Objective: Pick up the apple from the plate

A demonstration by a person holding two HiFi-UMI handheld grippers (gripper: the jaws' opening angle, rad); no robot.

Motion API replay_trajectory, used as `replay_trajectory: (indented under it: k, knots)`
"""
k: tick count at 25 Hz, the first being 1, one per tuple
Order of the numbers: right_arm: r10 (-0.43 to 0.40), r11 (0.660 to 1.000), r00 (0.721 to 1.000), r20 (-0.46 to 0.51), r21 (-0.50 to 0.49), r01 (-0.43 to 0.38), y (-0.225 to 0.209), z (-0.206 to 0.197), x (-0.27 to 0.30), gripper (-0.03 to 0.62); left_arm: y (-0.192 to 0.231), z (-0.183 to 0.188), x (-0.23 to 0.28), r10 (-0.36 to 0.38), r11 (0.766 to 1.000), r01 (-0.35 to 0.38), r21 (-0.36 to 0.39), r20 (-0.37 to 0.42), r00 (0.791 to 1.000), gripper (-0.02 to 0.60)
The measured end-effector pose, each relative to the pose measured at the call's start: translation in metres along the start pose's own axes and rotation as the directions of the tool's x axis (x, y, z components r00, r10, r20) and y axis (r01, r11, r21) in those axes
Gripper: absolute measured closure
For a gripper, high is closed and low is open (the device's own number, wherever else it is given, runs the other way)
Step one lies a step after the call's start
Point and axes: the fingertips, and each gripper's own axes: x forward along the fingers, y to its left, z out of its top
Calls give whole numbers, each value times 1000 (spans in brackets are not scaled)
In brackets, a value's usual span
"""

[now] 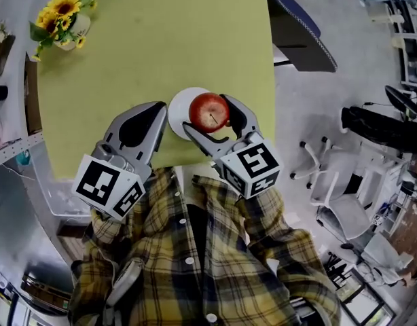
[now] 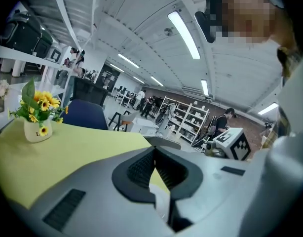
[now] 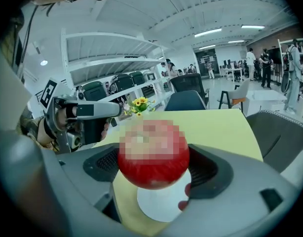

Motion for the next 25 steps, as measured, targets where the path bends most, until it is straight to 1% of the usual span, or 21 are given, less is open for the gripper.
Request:
replay_trajectory:
  k: [5, 9, 16, 21, 25]
  knots:
    - [2, 1000, 999, 37, -4, -2, 7, 28, -16, 184, -7, 20, -6, -1, 1000, 0, 22, 31, 1000, 574]
    - [14, 998, 999, 50, -55, -11, 23, 44, -30, 184, -14, 33, -16, 0, 999, -1, 35, 53, 999, 574]
    - [37, 993, 997, 61, -115, -30, 48, 61, -52, 184, -25, 55, -29, -4, 998, 0, 59, 78, 997, 574]
    - [54, 989, 995, 80, -139, -43, 58, 74, -58, 184, -22, 71, -35, 3, 997, -11, 70, 115, 993, 574]
    - [71, 986, 994, 81, -159, -58, 63, 81, -58, 184, -19, 78, -37, 19, 996, -29, 80, 129, 992, 574]
